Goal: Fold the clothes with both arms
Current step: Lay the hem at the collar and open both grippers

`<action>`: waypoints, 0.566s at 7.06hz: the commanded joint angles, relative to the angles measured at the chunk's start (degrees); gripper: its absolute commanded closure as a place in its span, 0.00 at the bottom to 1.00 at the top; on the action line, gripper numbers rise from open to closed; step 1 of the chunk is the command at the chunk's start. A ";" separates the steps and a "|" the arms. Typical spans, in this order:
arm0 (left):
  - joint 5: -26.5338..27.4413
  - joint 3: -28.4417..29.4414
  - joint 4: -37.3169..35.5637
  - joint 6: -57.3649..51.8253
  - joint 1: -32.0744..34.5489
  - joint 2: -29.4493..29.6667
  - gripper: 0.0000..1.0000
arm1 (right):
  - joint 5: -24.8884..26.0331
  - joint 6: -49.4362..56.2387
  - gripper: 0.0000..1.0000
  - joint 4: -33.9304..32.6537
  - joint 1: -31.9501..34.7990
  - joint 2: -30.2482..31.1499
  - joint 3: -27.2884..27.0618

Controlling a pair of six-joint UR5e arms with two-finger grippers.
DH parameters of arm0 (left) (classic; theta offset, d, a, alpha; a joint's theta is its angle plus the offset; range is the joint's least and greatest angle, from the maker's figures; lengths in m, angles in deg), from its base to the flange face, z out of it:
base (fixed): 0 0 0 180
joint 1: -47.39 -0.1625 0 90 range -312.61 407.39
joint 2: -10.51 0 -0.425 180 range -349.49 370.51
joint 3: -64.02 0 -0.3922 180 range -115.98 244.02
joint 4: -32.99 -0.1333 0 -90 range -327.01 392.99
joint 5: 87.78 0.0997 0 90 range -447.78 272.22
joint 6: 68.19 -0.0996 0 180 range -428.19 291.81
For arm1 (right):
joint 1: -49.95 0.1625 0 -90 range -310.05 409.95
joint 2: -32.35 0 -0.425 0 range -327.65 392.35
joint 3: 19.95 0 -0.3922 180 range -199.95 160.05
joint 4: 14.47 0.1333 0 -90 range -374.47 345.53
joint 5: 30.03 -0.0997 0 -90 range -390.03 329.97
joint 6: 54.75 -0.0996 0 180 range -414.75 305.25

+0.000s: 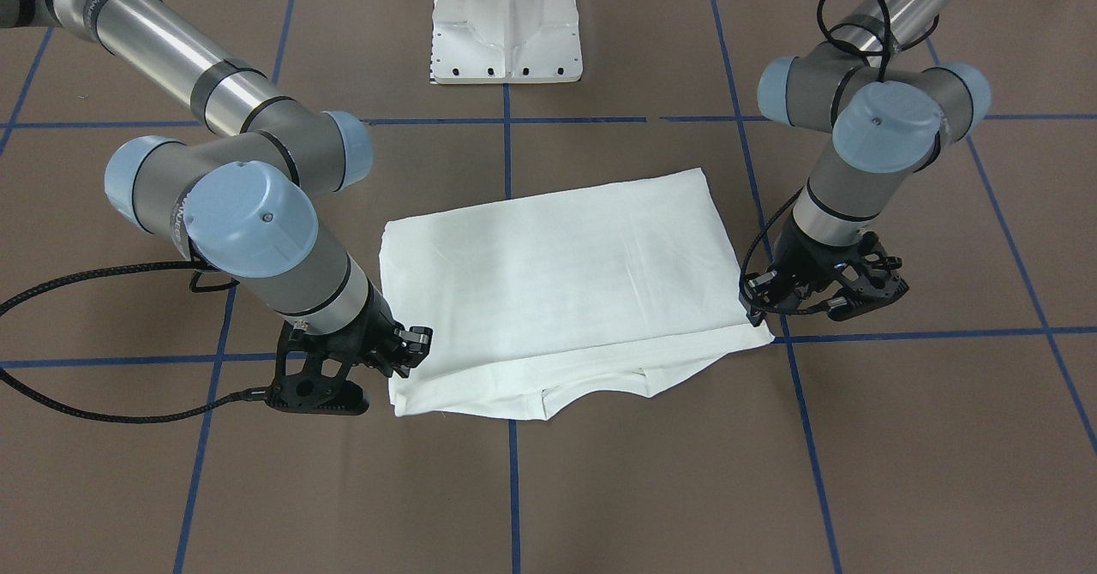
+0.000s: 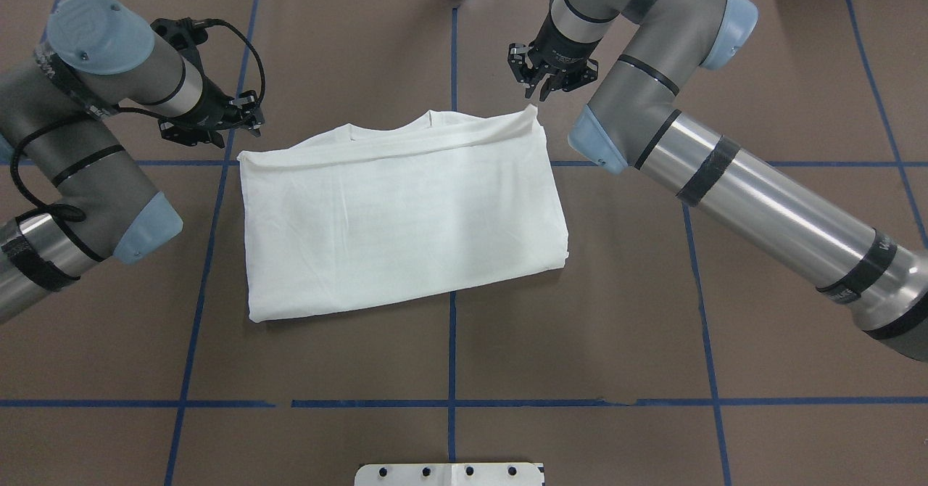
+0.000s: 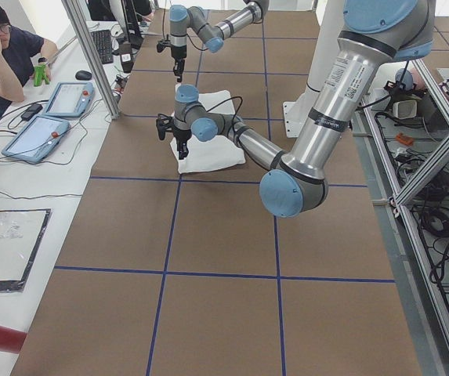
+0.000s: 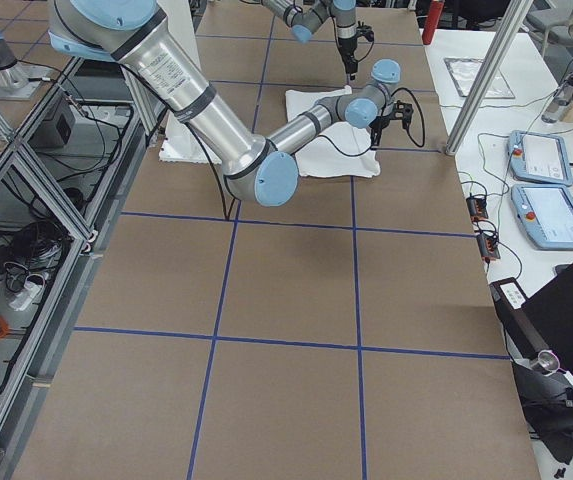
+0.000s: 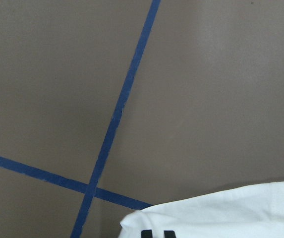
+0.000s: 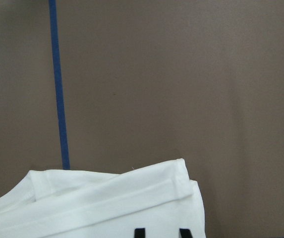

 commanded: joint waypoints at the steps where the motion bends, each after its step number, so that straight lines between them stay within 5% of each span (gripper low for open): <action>1: -0.08 -0.17 0.03 0.03 0.03 -0.03 0.04 | 0.13 0.30 0.00 0.04 0.07 0.17 0.16; 3: -0.08 -1.13 -0.14 -0.14 0.11 -0.03 0.01 | -0.13 -0.48 0.00 -0.31 -0.28 1.65 -2.19; 4: -0.08 -2.79 -0.58 -0.14 0.20 -0.12 0.01 | 0.13 -0.84 0.00 -0.58 -1.50 6.19 -7.52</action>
